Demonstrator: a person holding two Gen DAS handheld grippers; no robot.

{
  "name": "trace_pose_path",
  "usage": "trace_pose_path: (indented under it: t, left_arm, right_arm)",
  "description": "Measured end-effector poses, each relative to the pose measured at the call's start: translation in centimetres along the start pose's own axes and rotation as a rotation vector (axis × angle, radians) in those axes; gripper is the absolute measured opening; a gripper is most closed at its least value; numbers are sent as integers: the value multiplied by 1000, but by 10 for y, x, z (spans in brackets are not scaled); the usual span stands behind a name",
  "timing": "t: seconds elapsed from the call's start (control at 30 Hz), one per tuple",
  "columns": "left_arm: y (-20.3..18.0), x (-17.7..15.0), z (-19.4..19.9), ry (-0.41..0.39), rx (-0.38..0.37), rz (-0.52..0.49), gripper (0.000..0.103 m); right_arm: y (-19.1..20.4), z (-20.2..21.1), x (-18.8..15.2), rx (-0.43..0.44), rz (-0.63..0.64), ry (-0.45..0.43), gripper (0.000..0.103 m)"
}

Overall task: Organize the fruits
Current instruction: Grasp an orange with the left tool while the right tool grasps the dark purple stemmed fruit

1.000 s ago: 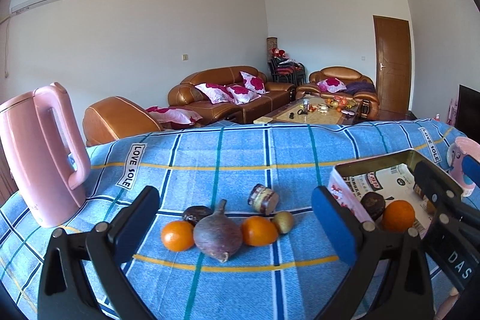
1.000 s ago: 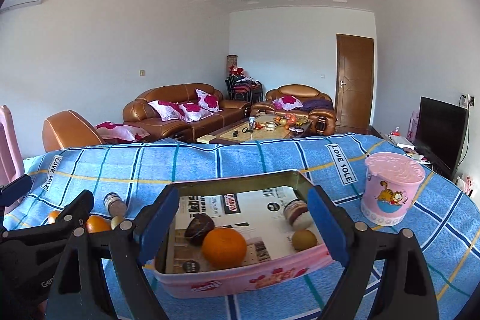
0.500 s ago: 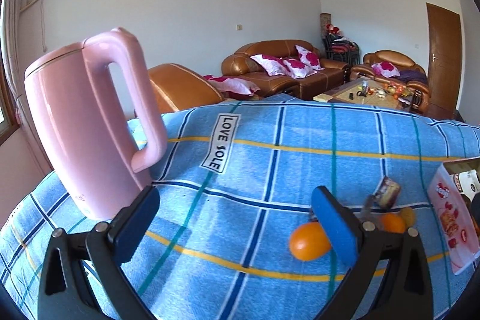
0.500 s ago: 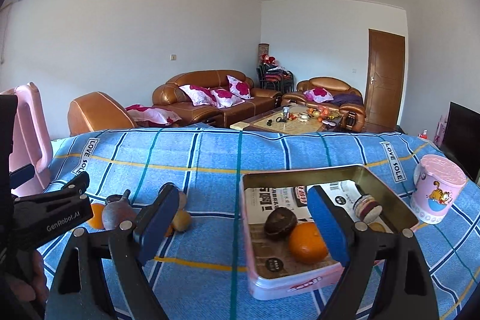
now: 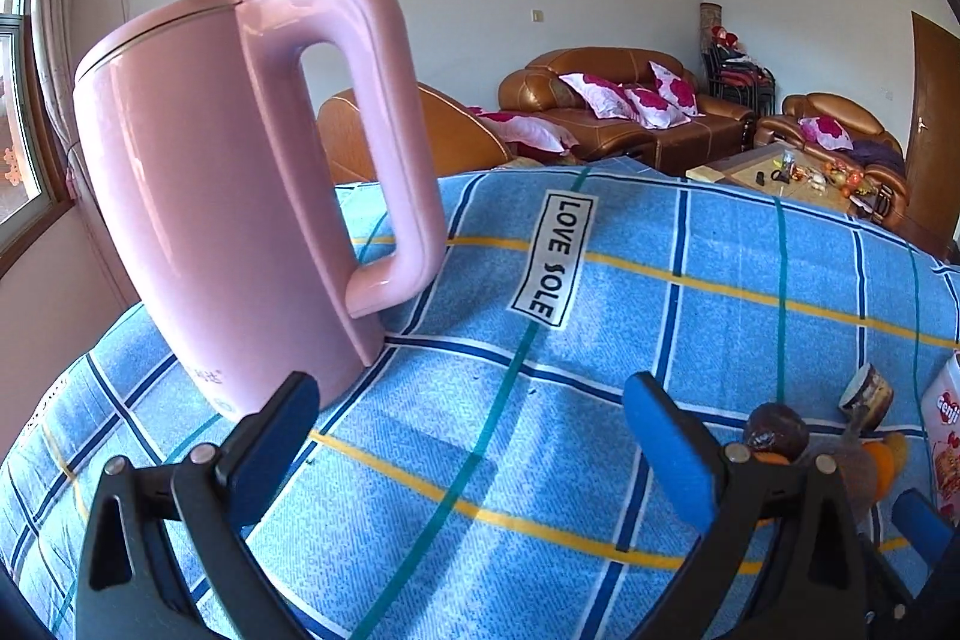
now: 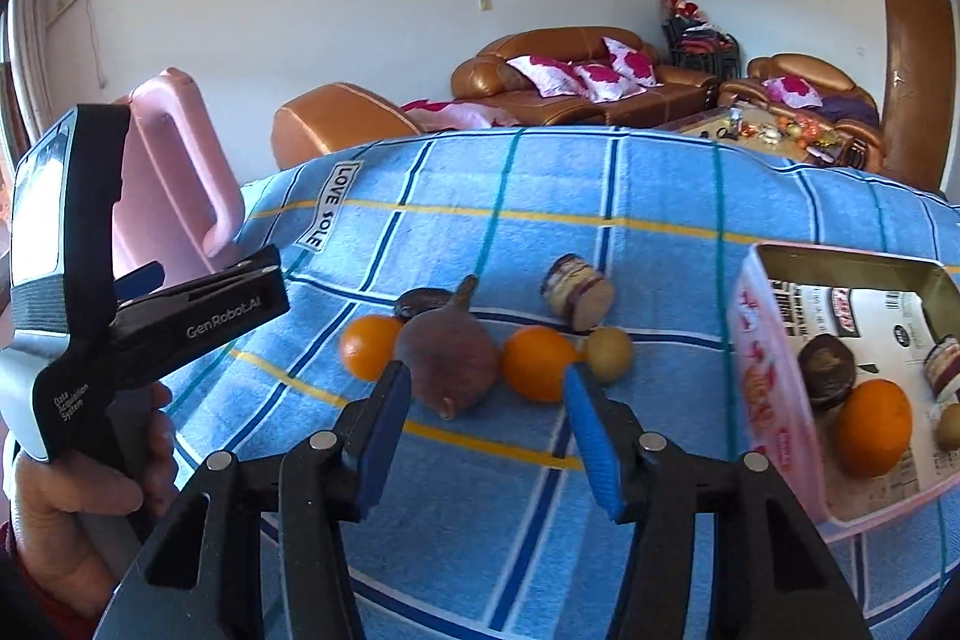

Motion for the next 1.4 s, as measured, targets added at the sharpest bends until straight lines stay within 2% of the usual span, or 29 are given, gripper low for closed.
trace_pose_path:
  t: [0.17, 0.33, 0.47, 0.53, 0.7, 0.87, 0.97, 1.1, 1.2, 1.3, 1.4]
  left_arm:
    - [5, 3, -4, 25, 4, 19, 103]
    - [7, 5, -6, 37, -1, 23, 103]
    - [7, 7, -7, 46, -10, 27, 103]
    - [9, 8, -7, 52, -19, 37, 103]
    - [13, 10, -8, 62, -44, 50, 103]
    - [4, 9, -3, 64, -125, 19, 103]
    - [-5, 6, 3, 73, -188, -14, 103]
    - [-21, -1, 9, 112, -295, -65, 100]
    - [-38, -12, 9, 181, -364, -117, 91]
    - [-56, -25, 8, 201, -366, -184, 91]
    - [-67, -33, 6, 245, -380, -229, 84]
  right_arm:
    - [1, -31, 4, 68, -105, 74, 56]
    - [1, -44, 13, 32, -134, 85, 56]
    - [-6, -54, 12, 96, -197, 101, 56]
    - [-8, -53, 11, 101, -200, 104, 52]
    - [-8, -48, 8, 113, -188, 102, 51]
    - [0, -28, 0, 132, -157, 65, 51]
    - [3, -5, -4, 96, -108, 9, 51]
    - [-9, 21, -10, -22, -85, -51, 51]
    - [-26, 33, -16, -101, -83, -72, 51]
    - [-42, 41, -19, -150, -93, -83, 51]
    - [-52, 45, -20, -169, -114, -89, 51]
Point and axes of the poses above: each gripper's, at about its wrist camera, not at the fingertips, and z roughly against the way its jaws point, y to its left, x to its top, the point moved 1 cm from there along -z, roughly the way its jaws point, and after that the axes turned 14 degrees about z, right-handed, at the moved point
